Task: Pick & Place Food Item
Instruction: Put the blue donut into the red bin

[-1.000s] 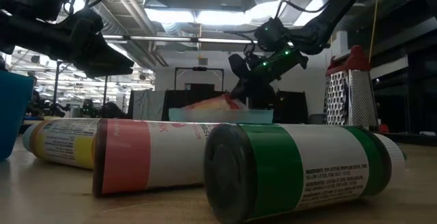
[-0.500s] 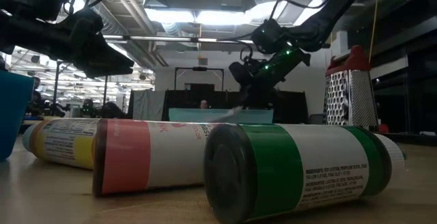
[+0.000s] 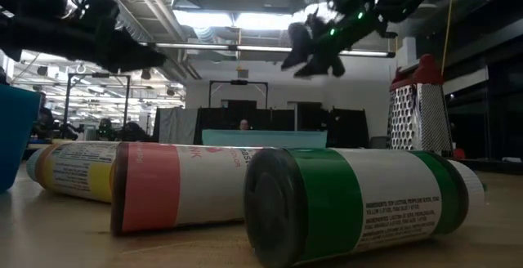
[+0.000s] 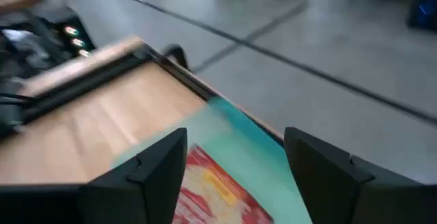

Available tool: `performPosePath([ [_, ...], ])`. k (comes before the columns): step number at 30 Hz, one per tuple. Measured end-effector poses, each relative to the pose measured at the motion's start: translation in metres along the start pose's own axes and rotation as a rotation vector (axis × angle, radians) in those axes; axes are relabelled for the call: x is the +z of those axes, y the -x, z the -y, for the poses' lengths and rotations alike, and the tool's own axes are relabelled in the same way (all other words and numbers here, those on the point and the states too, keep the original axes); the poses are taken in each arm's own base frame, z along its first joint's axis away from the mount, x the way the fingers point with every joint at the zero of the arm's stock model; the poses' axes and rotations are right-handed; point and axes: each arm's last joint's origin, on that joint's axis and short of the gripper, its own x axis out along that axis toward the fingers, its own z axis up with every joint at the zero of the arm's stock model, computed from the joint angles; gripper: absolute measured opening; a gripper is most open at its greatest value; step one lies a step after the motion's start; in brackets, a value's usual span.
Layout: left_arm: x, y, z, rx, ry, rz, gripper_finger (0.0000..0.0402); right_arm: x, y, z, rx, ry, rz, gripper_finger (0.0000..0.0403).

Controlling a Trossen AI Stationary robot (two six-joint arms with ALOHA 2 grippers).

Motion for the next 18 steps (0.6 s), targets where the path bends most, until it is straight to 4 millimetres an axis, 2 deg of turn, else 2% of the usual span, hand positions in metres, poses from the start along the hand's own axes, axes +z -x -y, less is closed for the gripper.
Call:
performPosePath([
  [4,0.013,0.001,-0.001,-0.014,0.042,0.137,0.0226,0.016,0.022,-0.010,0.077,0.067,0.064,0.0256],
  [7,0.016,0.000,0.000,-0.064,0.048,0.172,0.0226,0.020,0.032,-0.018,0.168,0.167,0.086,0.0252],
  [10,0.019,-0.006,0.000,-0.089,0.042,0.152,0.0226,0.022,0.037,-0.024,0.261,0.258,0.106,0.0247],
  [15,0.031,-0.025,0.006,-0.143,-0.015,0.061,0.0226,0.021,0.040,-0.033,0.396,0.180,0.082,0.0237],
  [18,0.034,-0.041,0.014,-0.175,-0.042,-0.011,0.0226,0.013,0.042,-0.047,0.481,0.192,0.043,0.0236],
])
